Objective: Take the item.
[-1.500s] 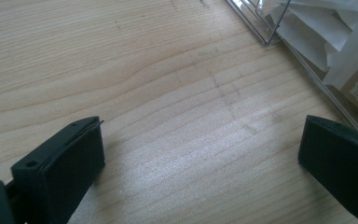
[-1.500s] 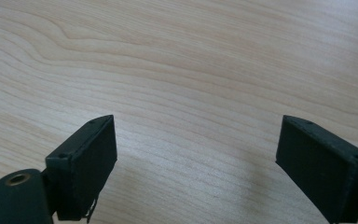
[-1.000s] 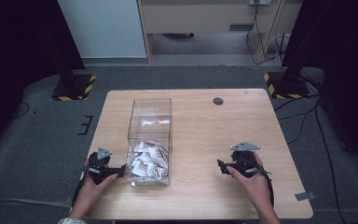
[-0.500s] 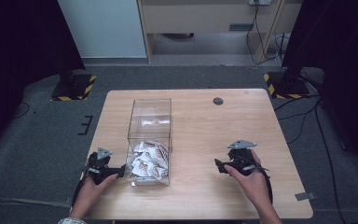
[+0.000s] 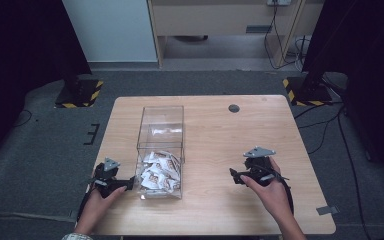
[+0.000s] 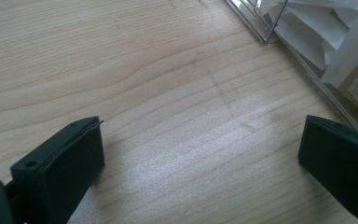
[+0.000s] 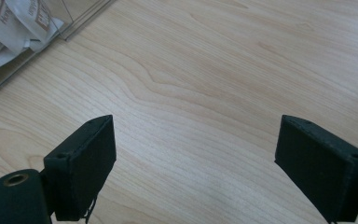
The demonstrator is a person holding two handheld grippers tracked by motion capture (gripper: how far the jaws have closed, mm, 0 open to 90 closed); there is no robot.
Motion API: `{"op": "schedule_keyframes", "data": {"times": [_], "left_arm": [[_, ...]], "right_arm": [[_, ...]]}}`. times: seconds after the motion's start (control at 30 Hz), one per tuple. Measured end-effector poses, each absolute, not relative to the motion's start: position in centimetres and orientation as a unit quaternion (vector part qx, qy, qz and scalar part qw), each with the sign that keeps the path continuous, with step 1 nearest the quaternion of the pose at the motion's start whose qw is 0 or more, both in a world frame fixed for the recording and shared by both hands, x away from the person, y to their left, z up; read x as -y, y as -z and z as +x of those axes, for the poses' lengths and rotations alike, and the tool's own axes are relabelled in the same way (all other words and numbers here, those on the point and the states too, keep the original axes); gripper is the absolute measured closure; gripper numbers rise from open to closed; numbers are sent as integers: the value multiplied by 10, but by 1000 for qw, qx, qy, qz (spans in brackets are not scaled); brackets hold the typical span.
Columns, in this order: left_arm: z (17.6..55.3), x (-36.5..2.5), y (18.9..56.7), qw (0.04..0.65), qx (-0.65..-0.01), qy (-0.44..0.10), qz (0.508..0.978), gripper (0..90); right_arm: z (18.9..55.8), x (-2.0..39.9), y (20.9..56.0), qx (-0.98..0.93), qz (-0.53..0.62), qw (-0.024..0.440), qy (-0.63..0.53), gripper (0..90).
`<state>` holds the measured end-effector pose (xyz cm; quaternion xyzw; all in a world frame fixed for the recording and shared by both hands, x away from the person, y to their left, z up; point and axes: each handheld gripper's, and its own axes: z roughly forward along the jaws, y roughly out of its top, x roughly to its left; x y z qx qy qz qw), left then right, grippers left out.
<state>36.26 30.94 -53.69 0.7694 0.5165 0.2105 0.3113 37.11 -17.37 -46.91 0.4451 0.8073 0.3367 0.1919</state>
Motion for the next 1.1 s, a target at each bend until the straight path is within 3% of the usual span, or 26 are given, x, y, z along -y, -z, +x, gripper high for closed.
{"op": "schedule_keyframes", "data": {"times": [0.73, 1.1], "left_arm": [[363, -310, 537, 311, -516, -211, 770, 0], [363, -309, 537, 311, -516, -210, 770, 0]], "right_arm": [[378, 147, 441, -819, 422, 190, -340, 110], [380, 129, 429, -828, 398, 194, -343, 196]]}}
